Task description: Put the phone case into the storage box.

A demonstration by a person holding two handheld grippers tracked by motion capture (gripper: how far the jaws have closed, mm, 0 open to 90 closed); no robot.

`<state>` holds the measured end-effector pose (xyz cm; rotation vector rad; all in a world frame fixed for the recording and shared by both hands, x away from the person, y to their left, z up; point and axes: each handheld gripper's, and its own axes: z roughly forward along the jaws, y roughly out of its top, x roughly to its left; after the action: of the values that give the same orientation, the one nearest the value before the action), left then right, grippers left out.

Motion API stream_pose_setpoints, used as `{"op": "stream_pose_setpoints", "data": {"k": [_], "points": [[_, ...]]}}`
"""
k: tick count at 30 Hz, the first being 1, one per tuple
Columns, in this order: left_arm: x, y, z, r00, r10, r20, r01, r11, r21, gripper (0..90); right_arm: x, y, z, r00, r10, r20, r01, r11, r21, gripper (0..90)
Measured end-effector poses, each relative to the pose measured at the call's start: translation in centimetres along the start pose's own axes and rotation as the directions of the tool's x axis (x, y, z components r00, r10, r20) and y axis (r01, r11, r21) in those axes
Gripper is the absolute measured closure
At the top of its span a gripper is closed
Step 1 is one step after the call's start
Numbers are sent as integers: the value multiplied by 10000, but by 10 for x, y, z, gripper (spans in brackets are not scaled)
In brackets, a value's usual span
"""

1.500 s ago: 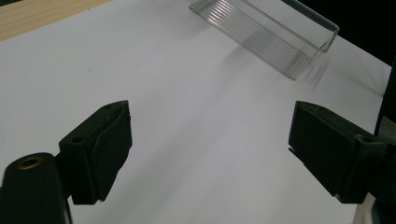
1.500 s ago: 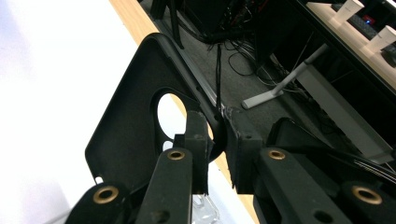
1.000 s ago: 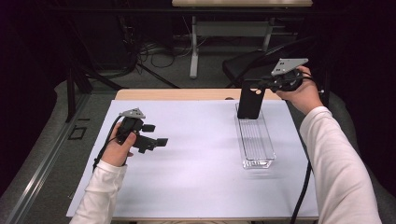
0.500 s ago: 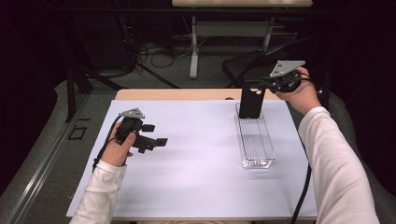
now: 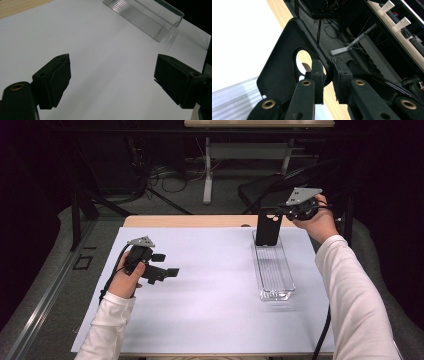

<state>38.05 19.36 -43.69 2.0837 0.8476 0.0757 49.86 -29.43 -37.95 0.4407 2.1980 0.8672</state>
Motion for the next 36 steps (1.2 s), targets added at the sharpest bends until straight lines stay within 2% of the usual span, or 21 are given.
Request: {"op": "stream_pose_setpoints", "data": {"k": [11,23,36], "points": [[2,-1,1,10000,-71,4,71,10000,5,143,3,-9,17,9990,-356,282,360,9993,-116,802],[3,-2,0,10000,-87,-18,87,10000,37,143,6,-24,33,9983,-111,564,121,9998,-172,803],[5,-3,1,9999,-153,-46,154,9999,66,144,9,-31,45,9965,-355,752,346,9993,132,802]]}}
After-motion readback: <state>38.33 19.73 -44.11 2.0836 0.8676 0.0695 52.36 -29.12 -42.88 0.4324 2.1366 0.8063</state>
